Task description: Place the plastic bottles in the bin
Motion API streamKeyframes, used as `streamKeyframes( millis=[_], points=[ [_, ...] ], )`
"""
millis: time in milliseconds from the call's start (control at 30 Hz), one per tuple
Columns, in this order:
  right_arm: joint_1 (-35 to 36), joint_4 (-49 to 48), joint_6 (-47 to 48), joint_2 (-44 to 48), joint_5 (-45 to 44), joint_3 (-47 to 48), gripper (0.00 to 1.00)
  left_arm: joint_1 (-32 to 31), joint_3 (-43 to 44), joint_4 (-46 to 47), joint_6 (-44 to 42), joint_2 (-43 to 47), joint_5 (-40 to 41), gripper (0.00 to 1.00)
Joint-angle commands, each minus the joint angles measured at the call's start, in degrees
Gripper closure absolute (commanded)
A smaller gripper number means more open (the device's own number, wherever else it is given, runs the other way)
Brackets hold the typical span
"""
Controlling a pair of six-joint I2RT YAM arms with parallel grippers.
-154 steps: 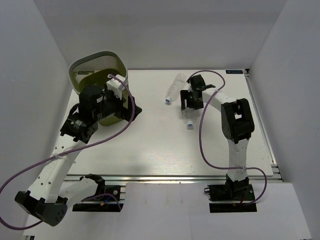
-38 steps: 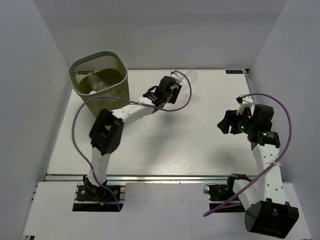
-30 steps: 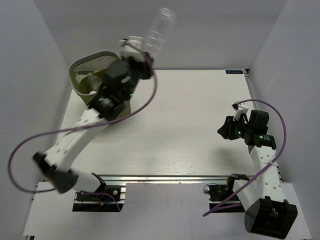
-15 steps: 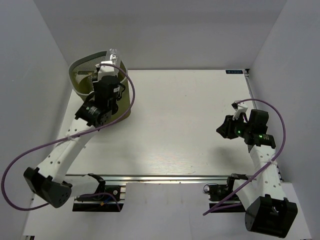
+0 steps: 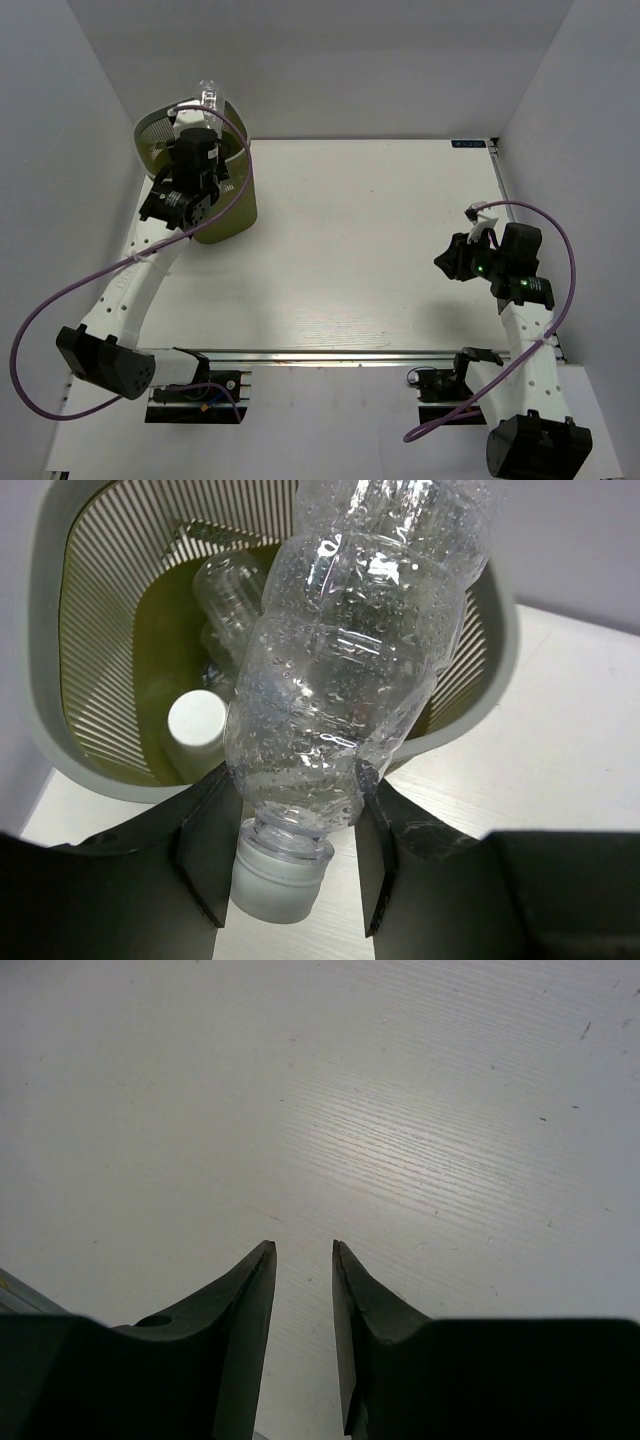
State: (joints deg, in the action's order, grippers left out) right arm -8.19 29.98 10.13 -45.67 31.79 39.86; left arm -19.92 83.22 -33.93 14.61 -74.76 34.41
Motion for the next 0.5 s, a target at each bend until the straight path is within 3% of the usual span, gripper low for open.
streamKeyframes(
  millis=[0,133,367,433,467],
  points=[
    [0.01,-0.53,0.94,0.41,0.73,-0.13,0.65,0.32,3.87,1.32,0.51,2.52,-2.07,1.00],
    [-0.08,-1.50,-0.02,0.14,1.43,-0.31,0.65,1.81,5.72,1.33,-0.20,-0.81,1.61,1.00],
    [-0.16,-0.98,0.50,0.49,0.99,-0.22,0.62,5.85,6.42,4.05,3.40,-6.61,1.53,0.89],
    [0.01,-0.71,0.77,1.11,0.73,-0.22,0.60,6.56,7.04,3.52,3.41,-9.17,1.53,0.77],
    [-0.08,-0.71,0.85,1.37,0.73,-0.30,0.58,7.35,7.04,3.52,3.41,-9.78,1.53,0.53]
  ],
)
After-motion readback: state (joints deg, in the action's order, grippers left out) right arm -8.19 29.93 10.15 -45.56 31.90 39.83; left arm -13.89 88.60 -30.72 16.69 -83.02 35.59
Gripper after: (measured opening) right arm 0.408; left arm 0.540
